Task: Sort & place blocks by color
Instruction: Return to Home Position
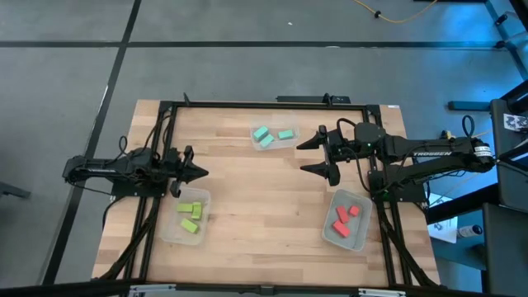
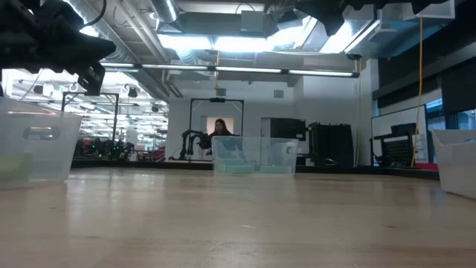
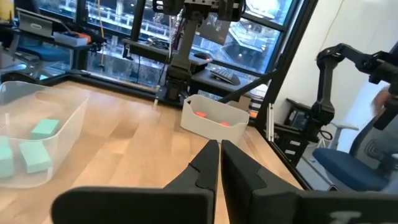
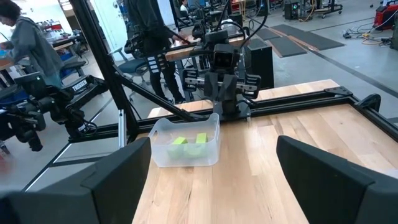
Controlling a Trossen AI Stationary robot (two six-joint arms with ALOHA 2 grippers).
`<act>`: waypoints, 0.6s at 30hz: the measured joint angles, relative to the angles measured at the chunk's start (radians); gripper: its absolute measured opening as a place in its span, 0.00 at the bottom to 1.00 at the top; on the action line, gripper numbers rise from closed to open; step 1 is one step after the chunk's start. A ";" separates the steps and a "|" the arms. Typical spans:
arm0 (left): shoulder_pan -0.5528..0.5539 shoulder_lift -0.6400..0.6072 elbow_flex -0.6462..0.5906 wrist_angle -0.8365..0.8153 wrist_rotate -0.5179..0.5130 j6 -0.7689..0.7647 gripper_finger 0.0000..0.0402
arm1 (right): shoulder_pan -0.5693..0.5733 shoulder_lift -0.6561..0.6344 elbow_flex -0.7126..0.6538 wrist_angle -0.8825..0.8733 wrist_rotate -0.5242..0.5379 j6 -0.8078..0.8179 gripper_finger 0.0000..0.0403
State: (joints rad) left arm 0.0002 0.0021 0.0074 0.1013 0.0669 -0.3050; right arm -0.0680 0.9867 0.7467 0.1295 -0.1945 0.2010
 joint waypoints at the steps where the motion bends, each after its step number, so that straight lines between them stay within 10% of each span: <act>1: 0.000 0.000 0.000 0.000 0.000 0.000 0.03 | 0.000 0.000 0.000 0.000 0.000 0.000 0.87; 18: 0.000 0.000 0.000 0.000 0.002 0.000 0.00 | 0.000 -0.018 -0.001 -0.002 0.001 0.000 0.87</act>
State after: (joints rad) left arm 0.0002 0.0021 0.0074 0.1017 0.0685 -0.3046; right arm -0.0680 0.9690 0.7460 0.1280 -0.1938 0.2010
